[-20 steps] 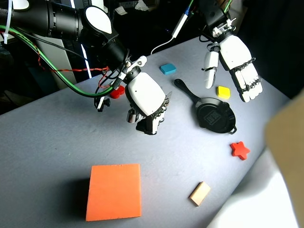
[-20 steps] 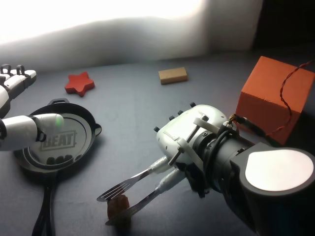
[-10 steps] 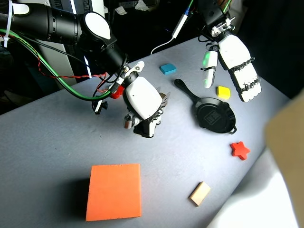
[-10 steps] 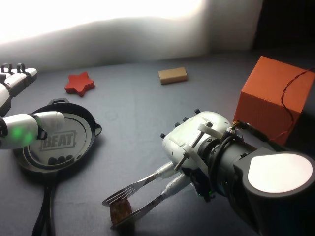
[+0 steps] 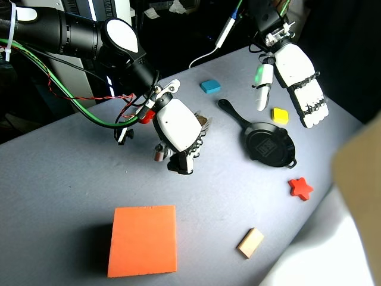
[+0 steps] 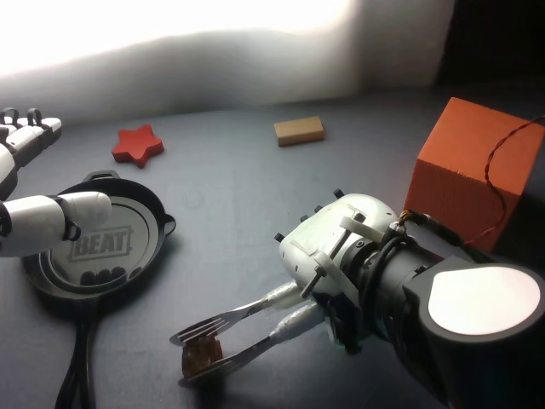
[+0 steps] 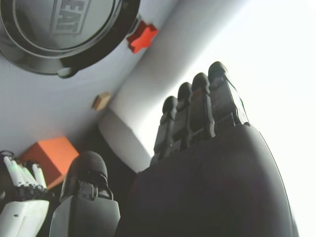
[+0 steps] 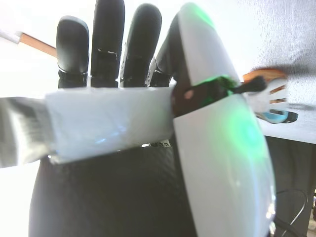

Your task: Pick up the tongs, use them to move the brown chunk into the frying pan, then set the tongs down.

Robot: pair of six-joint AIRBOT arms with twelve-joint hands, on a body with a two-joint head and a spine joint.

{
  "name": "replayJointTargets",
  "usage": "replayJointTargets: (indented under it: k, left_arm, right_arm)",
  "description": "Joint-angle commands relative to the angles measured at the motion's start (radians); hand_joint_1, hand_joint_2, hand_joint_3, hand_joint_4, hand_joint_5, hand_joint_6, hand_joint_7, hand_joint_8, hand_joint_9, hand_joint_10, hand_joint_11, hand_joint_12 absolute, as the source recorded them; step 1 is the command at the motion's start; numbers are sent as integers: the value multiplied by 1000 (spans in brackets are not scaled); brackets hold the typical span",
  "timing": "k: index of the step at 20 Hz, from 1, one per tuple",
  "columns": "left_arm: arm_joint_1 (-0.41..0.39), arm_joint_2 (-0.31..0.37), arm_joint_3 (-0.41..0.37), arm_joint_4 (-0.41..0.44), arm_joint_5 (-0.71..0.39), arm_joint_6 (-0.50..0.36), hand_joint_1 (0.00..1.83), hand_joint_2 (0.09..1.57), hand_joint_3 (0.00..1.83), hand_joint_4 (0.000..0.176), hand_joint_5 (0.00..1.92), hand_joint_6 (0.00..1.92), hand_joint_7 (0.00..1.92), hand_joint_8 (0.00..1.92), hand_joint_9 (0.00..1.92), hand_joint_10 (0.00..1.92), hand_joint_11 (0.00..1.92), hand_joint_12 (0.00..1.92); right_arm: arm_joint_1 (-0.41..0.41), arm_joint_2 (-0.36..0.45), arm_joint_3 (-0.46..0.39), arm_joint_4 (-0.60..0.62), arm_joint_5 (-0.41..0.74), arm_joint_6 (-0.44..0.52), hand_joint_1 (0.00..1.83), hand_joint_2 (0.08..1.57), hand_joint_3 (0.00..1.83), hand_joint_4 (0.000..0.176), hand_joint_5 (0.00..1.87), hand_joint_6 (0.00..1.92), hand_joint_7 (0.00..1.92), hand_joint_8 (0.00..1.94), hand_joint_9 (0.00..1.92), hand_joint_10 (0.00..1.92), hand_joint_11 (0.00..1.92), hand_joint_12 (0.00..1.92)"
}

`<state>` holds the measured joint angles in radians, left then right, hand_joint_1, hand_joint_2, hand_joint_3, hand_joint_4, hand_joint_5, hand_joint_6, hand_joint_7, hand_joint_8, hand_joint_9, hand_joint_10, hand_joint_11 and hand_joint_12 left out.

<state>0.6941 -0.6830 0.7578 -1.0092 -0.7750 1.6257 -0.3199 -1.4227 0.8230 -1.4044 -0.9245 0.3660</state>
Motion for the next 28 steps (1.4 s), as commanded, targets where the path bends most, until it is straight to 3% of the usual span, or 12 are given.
replayJointTargets:
  k: [1, 9, 10, 11, 12, 16, 18, 20, 21, 22, 23, 28]
  left_arm:
    - [-3, 5, 8, 38, -96, 0, 0, 1185, 1, 18, 48, 4, 46, 2, 29, 0, 0, 120]
    - [-3, 3, 11, 38, -96, 0, 0, 1180, 0, 20, 31, 5, 46, 3, 23, 3, 0, 35]
    - [-3, 3, 11, 38, -96, 0, 0, 1187, 3, 17, 33, 6, 50, 5, 27, 4, 0, 33]
    - [-3, 2, 11, 38, -96, 0, 0, 1192, 2, 15, 37, 4, 57, 1, 34, 3, 0, 71]
    - [-2, 2, 11, 38, -96, 0, 0, 1196, 3, 16, 34, 1, 51, 0, 29, 0, 0, 77]
    - [-3, 2, 10, 38, -96, 0, 0, 1177, 0, 24, 38, 2, 37, 0, 12, 1, 0, 50]
    - [-3, 3, 10, 38, -96, 0, 0, 1183, 0, 21, 41, 0, 36, 0, 13, 2, 0, 59]
    - [-4, 3, 10, 38, -96, 0, 0, 1178, 0, 21, 32, 1, 31, 0, 7, 0, 0, 49]
    - [-4, 3, 10, 38, -96, 0, 0, 1180, 0, 19, 35, 2, 35, 1, 13, 2, 0, 71]
    - [-4, 3, 9, 38, -96, -1, 0, 1179, 0, 21, 34, 1, 39, 2, 24, 6, 0, 76]
    - [-4, 3, 8, 38, -96, -1, 0, 1180, 0, 20, 51, 4, 56, 2, 41, 7, 0, 135]
    - [-4, 3, 7, 38, -96, -1, 0, 1180, 0, 22, 40, 0, 33, 1, 16, 1, 0, 73]
  right_arm:
    - [10, 2, -2, -72, -13, -7, 1092, 1186, 0, 0, 863, 1181, 1275, 162, 1070, 670, 676, 1520]
    - [14, 2, -2, -72, -12, -19, 1067, 1186, 0, 0, 867, 1189, 1379, 91, 1164, 730, 813, 1547]
    - [14, 2, -2, -72, -12, -21, 822, 1279, 21, 0, 993, 906, 1413, 104, 1187, 798, 867, 1577]
    - [14, 3, -2, -72, -12, -21, 748, 1309, 16, 0, 1048, 768, 1441, 120, 1201, 889, 903, 1641]
    - [14, 3, -2, -72, -11, -23, 705, 1327, 8, 0, 1032, 762, 1463, 214, 1209, 1026, 924, 1709]
    - [11, 6, -2, -72, -9, -25, 627, 1353, 7, 0, 997, 1122, 1360, 1231, 1283, 1481, 926, 1818]
    - [10, 9, -2, -72, -9, -26, 607, 1371, 9, 0, 1056, 1404, 1414, 1527, 1372, 1720, 1009, 1909]
    - [9, 10, -2, -72, -9, -27, 654, 1381, 5, 0, 1157, 1632, 1509, 1639, 1502, 1816, 1173, 1921]
    - [9, 10, -2, -72, -9, -29, 676, 1384, 1, 106, 1245, 1663, 1555, 1700, 1570, 1872, 1264, 1921]
    - [9, 10, -2, -72, -8, -31, 661, 1416, 10, 162, 1286, 1751, 1588, 1778, 1633, 1911, 1392, 1921]
    - [9, 10, -2, -72, -7, -33, 633, 1464, 25, 173, 1309, 1887, 1617, 1881, 1710, 1919, 1527, 1921]
    - [9, 10, -2, -72, -4, -36, 735, 1496, 20, 176, 1451, 1921, 1672, 1941, 1795, 1921, 1828, 1921]
